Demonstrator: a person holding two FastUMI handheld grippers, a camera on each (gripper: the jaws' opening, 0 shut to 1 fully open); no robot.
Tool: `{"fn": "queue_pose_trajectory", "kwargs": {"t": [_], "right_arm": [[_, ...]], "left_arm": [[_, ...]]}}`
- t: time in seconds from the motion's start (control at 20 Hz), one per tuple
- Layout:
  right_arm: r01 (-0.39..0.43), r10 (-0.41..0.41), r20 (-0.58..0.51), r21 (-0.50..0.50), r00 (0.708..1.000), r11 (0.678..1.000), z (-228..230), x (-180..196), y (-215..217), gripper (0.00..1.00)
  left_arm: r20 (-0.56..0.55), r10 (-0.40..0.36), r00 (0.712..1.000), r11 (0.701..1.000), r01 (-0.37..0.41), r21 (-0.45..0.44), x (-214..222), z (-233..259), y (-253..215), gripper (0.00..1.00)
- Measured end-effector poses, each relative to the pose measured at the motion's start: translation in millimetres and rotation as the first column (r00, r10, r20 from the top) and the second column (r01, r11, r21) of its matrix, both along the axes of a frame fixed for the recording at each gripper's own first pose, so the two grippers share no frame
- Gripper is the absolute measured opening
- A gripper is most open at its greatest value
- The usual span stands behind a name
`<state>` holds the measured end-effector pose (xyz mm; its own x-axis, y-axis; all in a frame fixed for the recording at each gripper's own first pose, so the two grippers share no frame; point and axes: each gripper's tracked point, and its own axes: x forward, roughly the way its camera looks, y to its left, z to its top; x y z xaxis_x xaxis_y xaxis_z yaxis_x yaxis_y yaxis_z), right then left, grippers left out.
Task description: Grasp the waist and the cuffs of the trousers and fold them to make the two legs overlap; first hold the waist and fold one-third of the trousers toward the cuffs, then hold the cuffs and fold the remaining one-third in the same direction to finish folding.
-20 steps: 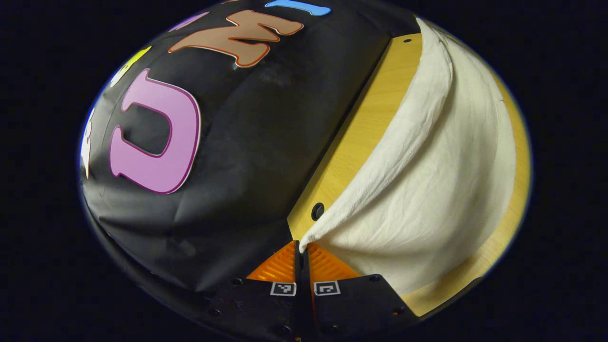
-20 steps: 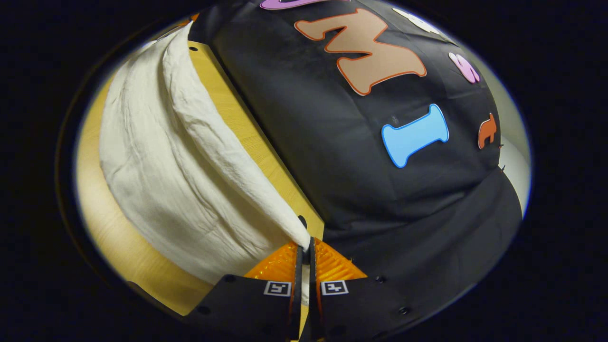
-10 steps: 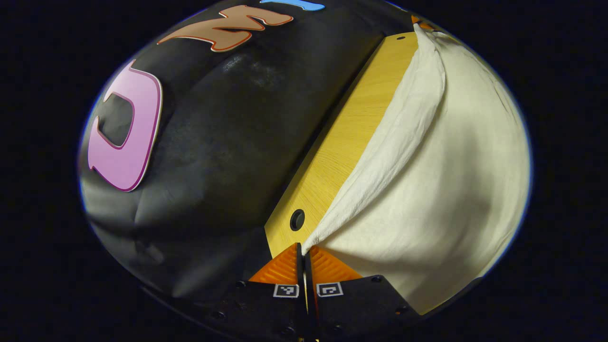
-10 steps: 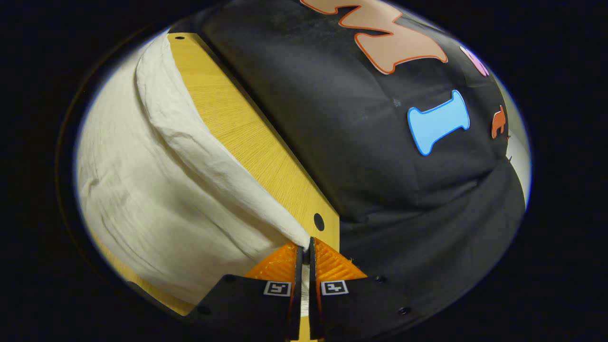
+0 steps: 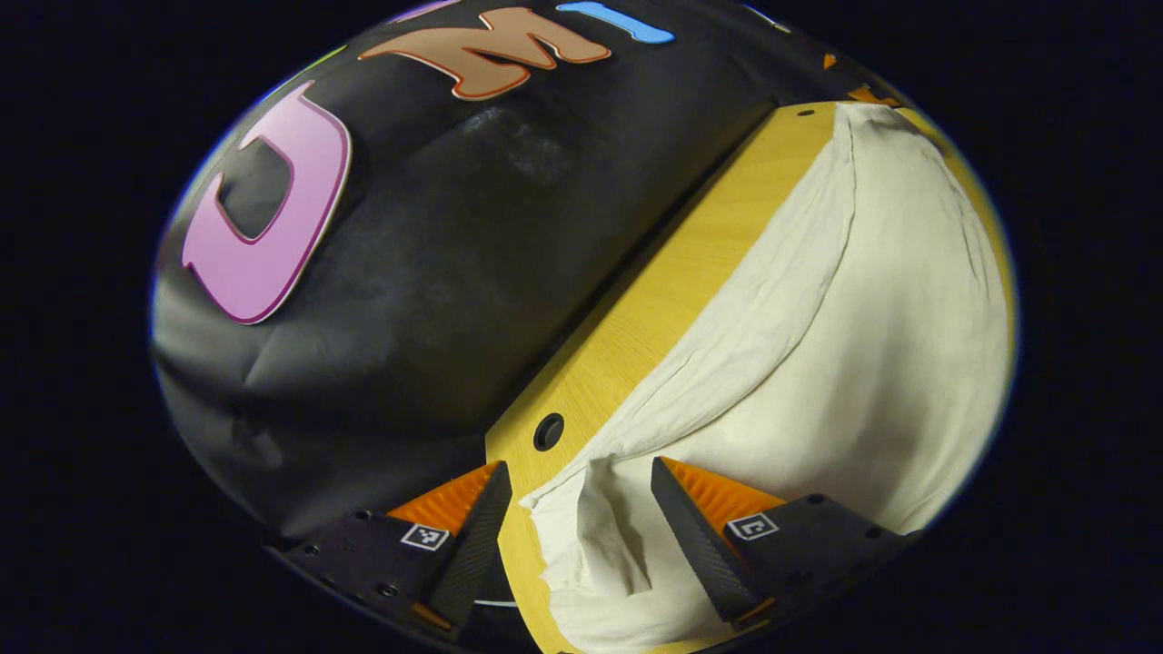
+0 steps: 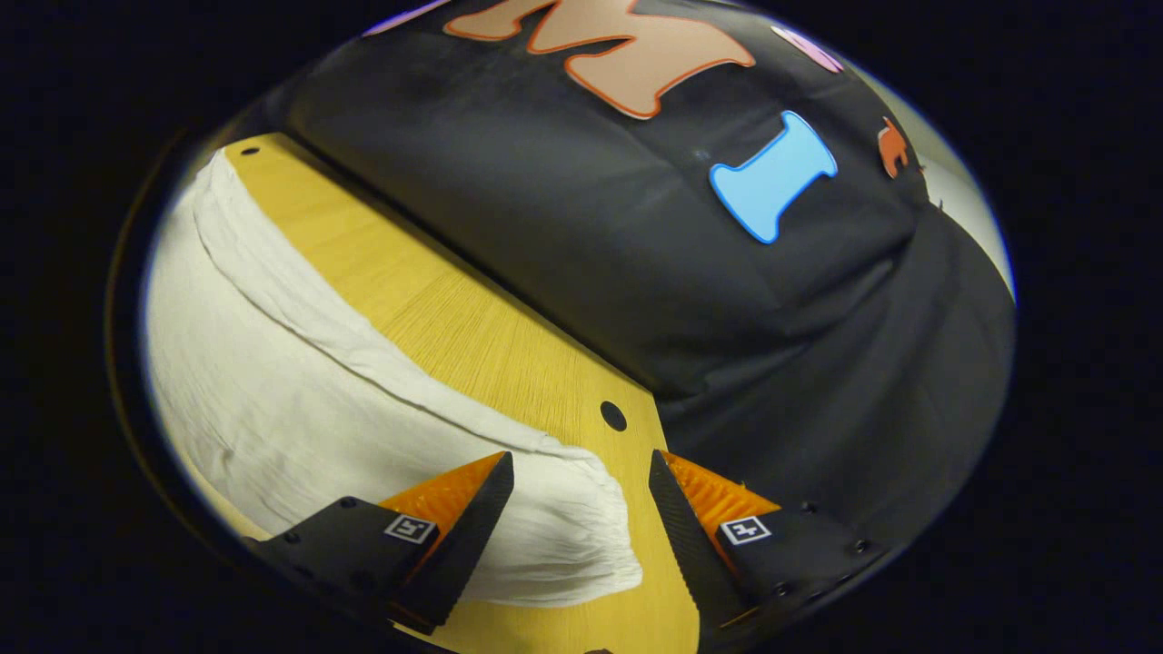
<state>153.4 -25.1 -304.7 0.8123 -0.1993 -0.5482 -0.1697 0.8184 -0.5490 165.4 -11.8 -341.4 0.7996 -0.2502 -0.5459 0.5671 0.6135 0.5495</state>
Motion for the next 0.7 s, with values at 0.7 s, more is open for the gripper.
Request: {"fn": "queue_pose_trajectory", "kwargs": {"t": [0.7], "right_arm": [[0.311, -0.284, -0.129, 0.343, 0.950, 0.886, -31, -41, -84, 1.00]], "left_arm": [[-0.144, 0.330, 0.933, 0.829, -0.359, -0.429, -61, 66, -23, 0.95]]}}
